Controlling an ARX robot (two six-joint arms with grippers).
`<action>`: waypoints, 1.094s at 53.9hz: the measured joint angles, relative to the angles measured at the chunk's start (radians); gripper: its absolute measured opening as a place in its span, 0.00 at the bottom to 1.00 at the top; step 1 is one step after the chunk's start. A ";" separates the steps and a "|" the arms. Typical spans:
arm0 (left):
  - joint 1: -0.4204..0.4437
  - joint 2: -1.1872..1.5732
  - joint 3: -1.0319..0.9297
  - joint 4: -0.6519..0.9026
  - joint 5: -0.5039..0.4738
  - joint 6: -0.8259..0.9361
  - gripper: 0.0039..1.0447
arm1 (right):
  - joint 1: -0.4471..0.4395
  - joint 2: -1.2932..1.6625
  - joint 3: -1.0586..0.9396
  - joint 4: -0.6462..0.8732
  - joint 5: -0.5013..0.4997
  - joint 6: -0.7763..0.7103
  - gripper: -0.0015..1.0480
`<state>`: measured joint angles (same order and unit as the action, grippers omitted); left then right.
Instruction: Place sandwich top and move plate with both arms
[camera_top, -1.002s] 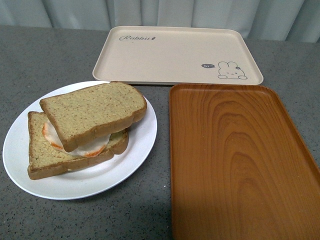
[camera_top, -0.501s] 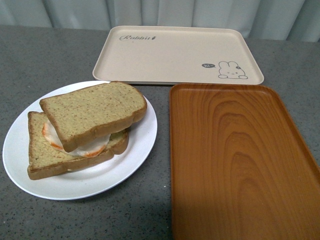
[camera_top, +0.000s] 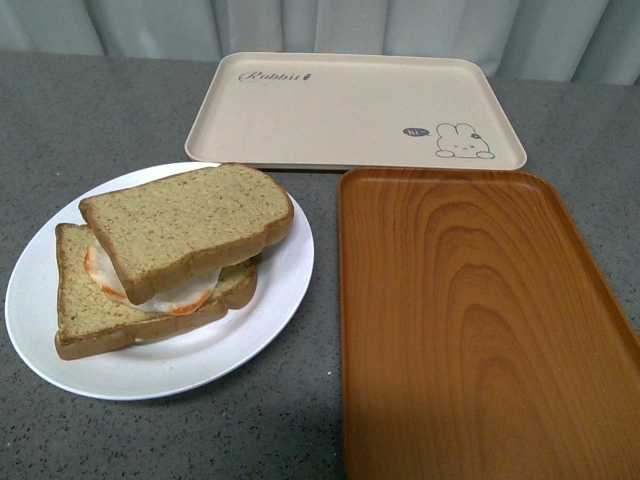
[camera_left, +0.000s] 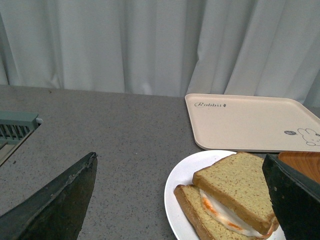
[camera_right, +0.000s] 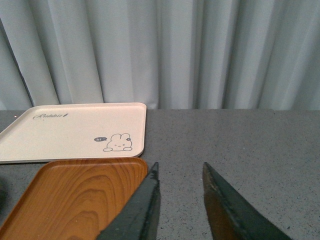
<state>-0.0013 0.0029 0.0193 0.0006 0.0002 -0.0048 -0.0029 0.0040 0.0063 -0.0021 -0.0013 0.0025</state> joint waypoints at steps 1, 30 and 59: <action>0.000 0.000 0.000 0.000 0.000 0.000 0.94 | 0.000 0.000 0.000 0.000 0.000 0.000 0.30; -0.087 0.363 0.114 -0.214 -0.177 -0.848 0.94 | 0.000 0.000 0.000 0.000 0.000 0.000 0.91; -0.096 0.965 0.169 0.223 -0.109 -0.922 0.94 | 0.000 0.000 0.000 0.000 0.000 0.000 0.91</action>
<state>-0.0971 0.9676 0.1886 0.2237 -0.1093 -0.9268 -0.0029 0.0040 0.0063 -0.0021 -0.0010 0.0029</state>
